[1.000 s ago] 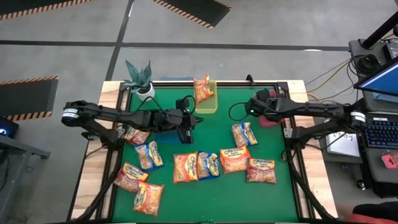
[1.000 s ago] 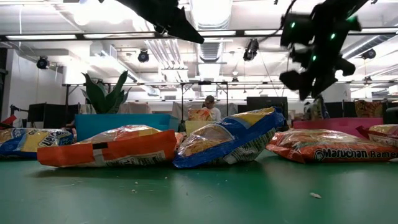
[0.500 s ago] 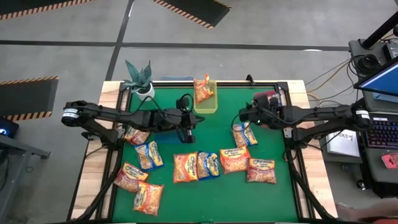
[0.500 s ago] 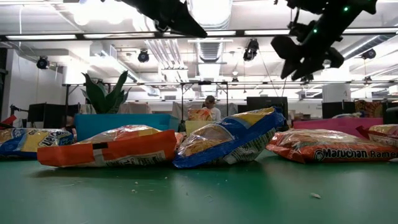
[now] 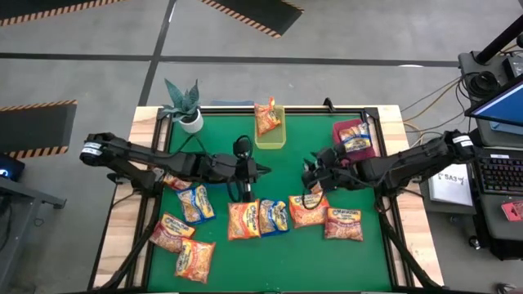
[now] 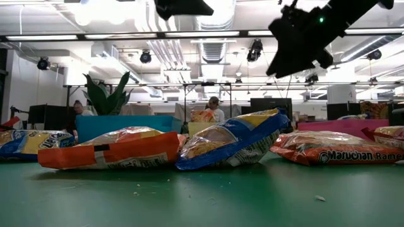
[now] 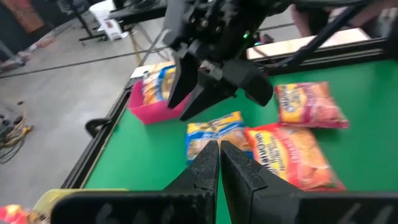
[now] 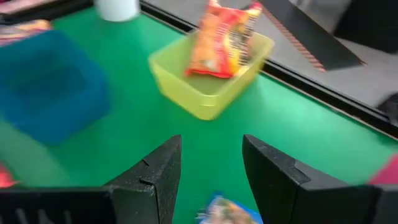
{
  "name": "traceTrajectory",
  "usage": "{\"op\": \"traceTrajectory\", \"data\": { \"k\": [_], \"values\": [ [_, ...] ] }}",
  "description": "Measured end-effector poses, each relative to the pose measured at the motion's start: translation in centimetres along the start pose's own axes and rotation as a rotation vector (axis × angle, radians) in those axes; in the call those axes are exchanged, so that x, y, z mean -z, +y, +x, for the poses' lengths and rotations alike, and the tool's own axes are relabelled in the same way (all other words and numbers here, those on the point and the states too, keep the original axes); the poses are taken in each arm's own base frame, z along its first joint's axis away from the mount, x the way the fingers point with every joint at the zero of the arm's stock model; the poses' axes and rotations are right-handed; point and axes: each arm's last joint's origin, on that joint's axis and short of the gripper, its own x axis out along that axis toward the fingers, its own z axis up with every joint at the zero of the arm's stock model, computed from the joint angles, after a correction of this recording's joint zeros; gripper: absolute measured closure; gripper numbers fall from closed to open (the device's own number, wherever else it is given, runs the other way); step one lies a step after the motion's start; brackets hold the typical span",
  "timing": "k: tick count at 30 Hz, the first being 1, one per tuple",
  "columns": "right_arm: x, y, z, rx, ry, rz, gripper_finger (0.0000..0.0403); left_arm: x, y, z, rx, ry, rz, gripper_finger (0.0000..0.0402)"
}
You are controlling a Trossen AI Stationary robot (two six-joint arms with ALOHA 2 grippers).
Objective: Sort Maruchan noodles
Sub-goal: Put the blue noodle pack into the red bin
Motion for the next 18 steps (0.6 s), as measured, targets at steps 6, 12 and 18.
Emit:
{"op": "traceTrajectory", "data": {
  "k": [6,12,18],
  "values": [
    [0.0,1.3,-0.3,-0.067,-0.046,-0.005,0.0243,-1.0,-1.8,-0.9,0.057,-0.026,0.018,0.0402],
    [-0.1,1.4,-0.3,-0.073,-0.052,-0.016,0.0243,-1.0,-2.7,-1.3,0.086,-0.02,0.034,0.0402],
    [-0.1,1.5,-0.4,-0.077,-0.058,-0.02,0.0243,-0.5,-2.8,-1.3,0.091,0.018,0.044,0.0402]
  ]
}}
